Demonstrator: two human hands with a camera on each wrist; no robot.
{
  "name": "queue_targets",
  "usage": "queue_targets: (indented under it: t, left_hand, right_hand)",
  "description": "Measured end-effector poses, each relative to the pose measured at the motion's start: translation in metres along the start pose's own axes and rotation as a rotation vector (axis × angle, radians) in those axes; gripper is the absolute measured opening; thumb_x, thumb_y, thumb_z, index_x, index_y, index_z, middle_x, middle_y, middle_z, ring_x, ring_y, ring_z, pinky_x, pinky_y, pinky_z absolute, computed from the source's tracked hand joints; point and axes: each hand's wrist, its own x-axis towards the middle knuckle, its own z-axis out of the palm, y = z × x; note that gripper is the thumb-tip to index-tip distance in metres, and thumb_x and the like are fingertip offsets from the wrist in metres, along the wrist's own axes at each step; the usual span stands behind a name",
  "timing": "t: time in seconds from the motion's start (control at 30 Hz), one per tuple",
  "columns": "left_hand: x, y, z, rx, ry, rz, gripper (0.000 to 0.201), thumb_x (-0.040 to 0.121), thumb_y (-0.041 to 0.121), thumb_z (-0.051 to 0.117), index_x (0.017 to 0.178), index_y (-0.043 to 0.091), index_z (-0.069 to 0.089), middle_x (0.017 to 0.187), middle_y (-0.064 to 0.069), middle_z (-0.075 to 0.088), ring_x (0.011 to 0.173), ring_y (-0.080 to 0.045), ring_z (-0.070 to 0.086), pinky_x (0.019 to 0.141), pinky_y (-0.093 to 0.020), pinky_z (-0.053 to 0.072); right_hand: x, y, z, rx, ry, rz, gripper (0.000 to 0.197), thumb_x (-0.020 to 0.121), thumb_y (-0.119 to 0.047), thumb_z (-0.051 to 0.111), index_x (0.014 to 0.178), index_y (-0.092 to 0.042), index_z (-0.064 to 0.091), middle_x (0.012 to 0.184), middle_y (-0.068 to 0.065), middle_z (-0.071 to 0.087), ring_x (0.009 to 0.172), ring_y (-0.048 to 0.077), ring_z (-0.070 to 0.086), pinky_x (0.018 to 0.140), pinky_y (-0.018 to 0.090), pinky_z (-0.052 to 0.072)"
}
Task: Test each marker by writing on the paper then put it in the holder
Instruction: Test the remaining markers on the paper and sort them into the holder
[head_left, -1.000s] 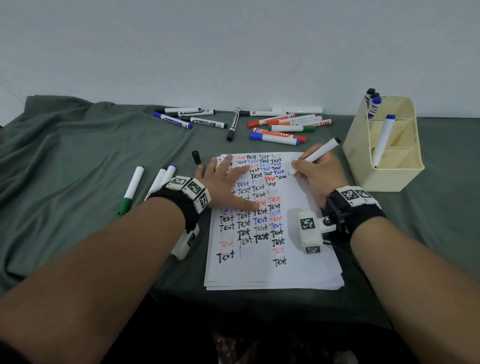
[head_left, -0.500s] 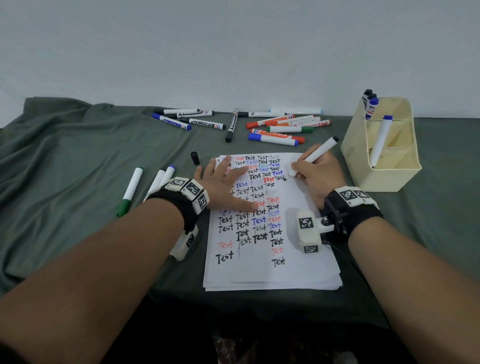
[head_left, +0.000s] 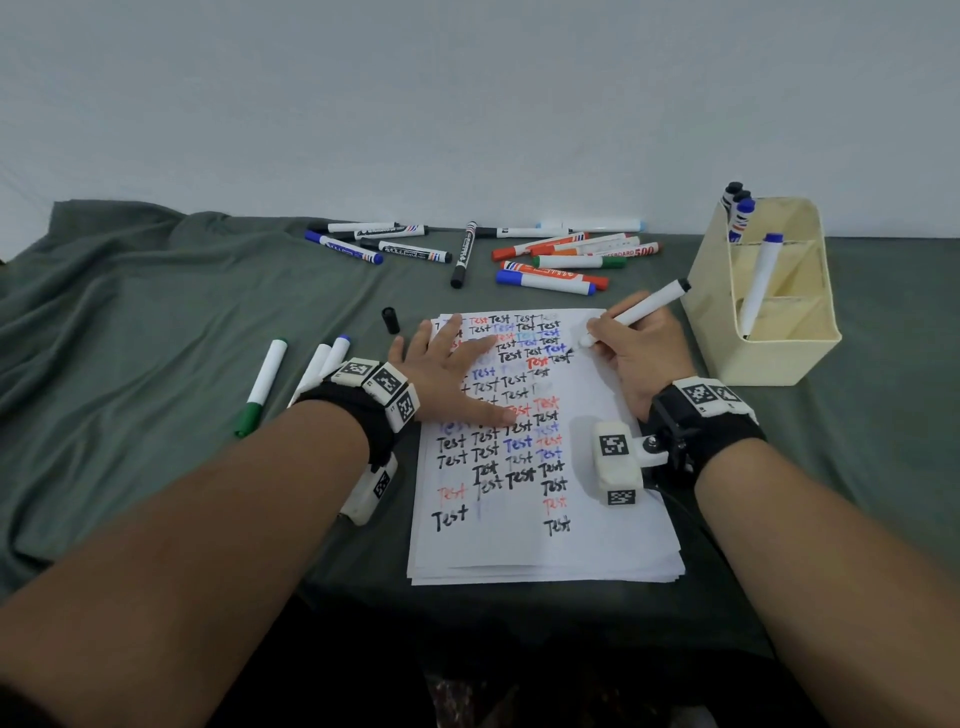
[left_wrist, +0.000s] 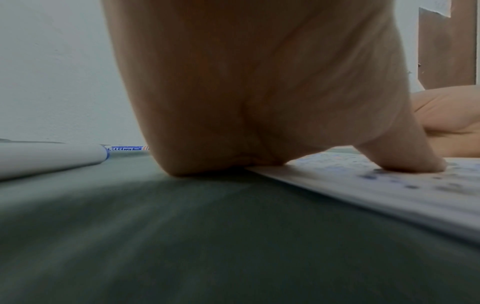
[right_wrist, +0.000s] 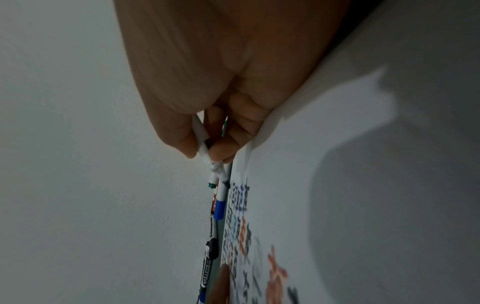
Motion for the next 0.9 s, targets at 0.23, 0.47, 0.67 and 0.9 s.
queue_targets:
  t: [0.23,0.47,0.67,0.9]
  left_hand:
    - [0.0,0.0,0.0,0.0,0.006,0.0,0.133,0.034,0.11,0.033,0.148,0.059,-0.011,0.162,0.01,-0.028,0.15,-0.026,-0.026,0.119,-0.057,-0.014]
    - [0.001,0.0,0.001,0.018,0.01,0.003,0.127,0.041,0.108,0.037,0.148,0.059,-0.012,0.162,0.01,-0.029,0.15,-0.027,-0.026,0.119,-0.057,-0.013]
    - [0.004,-0.002,0.002,0.028,0.017,0.001,0.126,0.042,0.107,0.039,0.147,0.06,-0.011,0.162,0.01,-0.028,0.15,-0.027,-0.025,0.118,-0.056,-0.014]
    - [-0.001,-0.002,-0.005,0.133,0.298,-0.001,0.092,0.067,0.097,0.024,0.149,0.055,0.024,0.167,0.004,0.003,0.152,-0.028,0.004,0.118,-0.058,0.011]
  right_hand:
    - [-0.005,-0.005,0.005,0.236,0.003,0.029,0.018,0.082,-0.017,0.082,0.071,-0.028,0.073,0.088,0.015,0.077,0.086,0.029,0.074,0.075,0.032,0.059]
    - [-0.016,-0.004,0.007,0.277,-0.023,0.007,0.016,0.083,-0.016,0.085,0.076,-0.024,0.074,0.073,0.014,0.063,0.056,0.016,0.051,0.051,0.025,0.046]
    - [-0.016,-0.003,0.002,0.545,-0.085,0.095,0.013,0.09,-0.011,0.063,0.093,-0.007,0.075,0.069,0.01,0.067,0.06,0.022,0.063,0.055,0.026,0.051]
    - [-0.016,0.0,0.001,0.408,-0.052,0.048,0.012,0.083,-0.006,0.079,0.084,-0.016,0.072,0.079,0.021,0.071,0.06,0.025,0.06,0.055,0.031,0.047]
